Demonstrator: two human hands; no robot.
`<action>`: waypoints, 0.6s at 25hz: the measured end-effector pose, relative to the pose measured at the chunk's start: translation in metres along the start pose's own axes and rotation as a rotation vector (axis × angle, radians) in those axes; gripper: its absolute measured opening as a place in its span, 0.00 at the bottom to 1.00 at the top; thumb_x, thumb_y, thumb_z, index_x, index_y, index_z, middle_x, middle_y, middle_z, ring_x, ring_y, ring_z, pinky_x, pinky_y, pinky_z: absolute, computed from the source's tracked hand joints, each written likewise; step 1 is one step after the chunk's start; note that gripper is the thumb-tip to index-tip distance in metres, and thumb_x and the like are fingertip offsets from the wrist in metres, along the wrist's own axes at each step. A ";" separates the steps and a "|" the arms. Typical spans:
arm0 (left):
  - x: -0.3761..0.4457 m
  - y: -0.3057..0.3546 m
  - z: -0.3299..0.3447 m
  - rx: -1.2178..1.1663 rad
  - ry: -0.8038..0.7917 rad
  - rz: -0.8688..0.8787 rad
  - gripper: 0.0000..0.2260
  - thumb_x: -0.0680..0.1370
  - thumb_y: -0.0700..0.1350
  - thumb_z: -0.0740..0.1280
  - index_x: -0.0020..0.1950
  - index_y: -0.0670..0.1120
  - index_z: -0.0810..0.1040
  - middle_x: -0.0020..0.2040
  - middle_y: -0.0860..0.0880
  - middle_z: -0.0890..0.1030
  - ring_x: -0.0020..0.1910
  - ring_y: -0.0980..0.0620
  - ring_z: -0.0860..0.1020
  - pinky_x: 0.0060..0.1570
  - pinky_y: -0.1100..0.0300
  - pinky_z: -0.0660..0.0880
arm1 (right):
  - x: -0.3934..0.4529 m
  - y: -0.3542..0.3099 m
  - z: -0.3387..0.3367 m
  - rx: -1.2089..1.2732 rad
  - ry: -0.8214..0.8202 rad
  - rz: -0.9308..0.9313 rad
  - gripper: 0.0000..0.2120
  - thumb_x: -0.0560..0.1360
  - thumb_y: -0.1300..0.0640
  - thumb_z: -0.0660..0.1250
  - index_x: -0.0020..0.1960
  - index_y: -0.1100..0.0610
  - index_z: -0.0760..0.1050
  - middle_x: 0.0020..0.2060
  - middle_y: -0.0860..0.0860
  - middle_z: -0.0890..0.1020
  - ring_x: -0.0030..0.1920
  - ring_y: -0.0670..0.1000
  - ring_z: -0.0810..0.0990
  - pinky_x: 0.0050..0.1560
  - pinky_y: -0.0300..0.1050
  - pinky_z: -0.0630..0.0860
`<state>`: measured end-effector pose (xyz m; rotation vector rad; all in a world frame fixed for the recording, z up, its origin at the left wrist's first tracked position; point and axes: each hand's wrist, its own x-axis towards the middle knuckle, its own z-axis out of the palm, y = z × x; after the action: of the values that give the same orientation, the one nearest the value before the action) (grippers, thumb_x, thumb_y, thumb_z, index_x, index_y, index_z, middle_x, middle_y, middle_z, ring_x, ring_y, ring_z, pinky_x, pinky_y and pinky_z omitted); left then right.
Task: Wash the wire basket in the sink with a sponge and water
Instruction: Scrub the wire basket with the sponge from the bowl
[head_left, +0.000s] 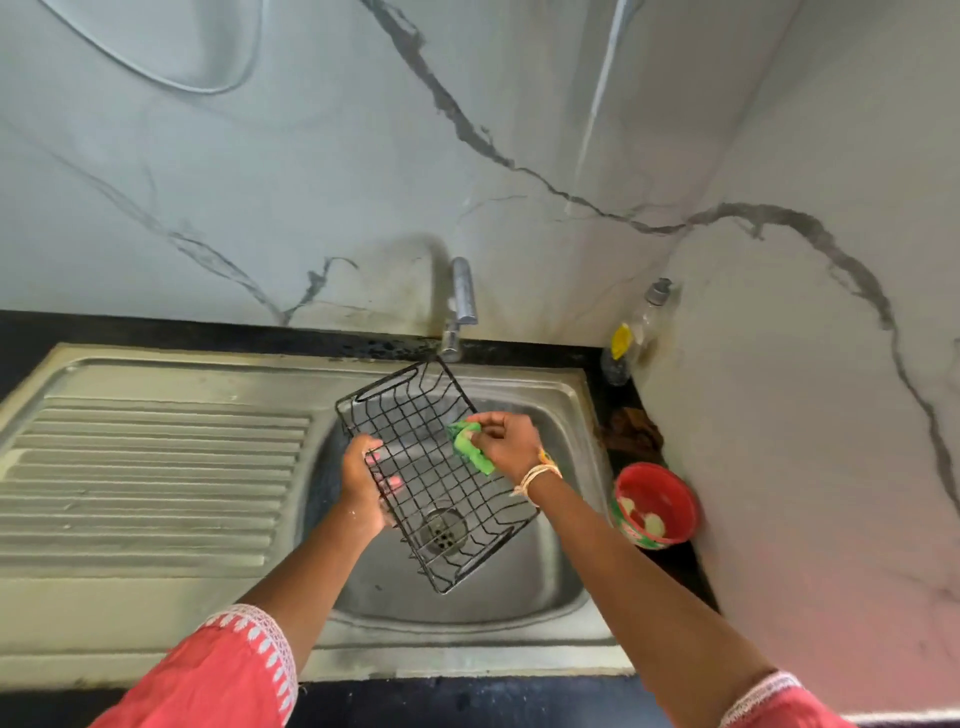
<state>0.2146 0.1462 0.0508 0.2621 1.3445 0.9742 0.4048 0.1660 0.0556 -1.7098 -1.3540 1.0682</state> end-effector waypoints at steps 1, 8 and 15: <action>-0.003 0.004 -0.003 0.007 0.000 0.002 0.12 0.59 0.56 0.66 0.34 0.49 0.72 0.35 0.45 0.73 0.38 0.42 0.75 0.46 0.47 0.74 | 0.001 -0.007 0.015 -0.112 0.021 -0.084 0.12 0.72 0.62 0.72 0.55 0.55 0.82 0.49 0.54 0.85 0.46 0.47 0.83 0.57 0.43 0.78; -0.009 0.023 0.005 0.076 -0.102 0.049 0.10 0.72 0.54 0.61 0.42 0.48 0.75 0.44 0.45 0.82 0.45 0.39 0.81 0.48 0.50 0.75 | 0.019 -0.025 0.077 -0.369 0.349 -0.456 0.14 0.72 0.68 0.68 0.56 0.60 0.81 0.54 0.57 0.82 0.54 0.57 0.80 0.58 0.48 0.78; 0.015 0.020 0.009 0.103 -0.149 0.037 0.14 0.76 0.50 0.56 0.37 0.44 0.73 0.32 0.43 0.79 0.30 0.46 0.78 0.27 0.60 0.75 | 0.032 -0.014 0.078 -0.865 -0.165 -0.652 0.21 0.71 0.71 0.66 0.61 0.58 0.76 0.55 0.56 0.78 0.56 0.57 0.76 0.54 0.51 0.78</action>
<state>0.2124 0.1722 0.0561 0.4310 1.2584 0.8989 0.3321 0.2026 0.0304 -1.5036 -2.4857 0.2364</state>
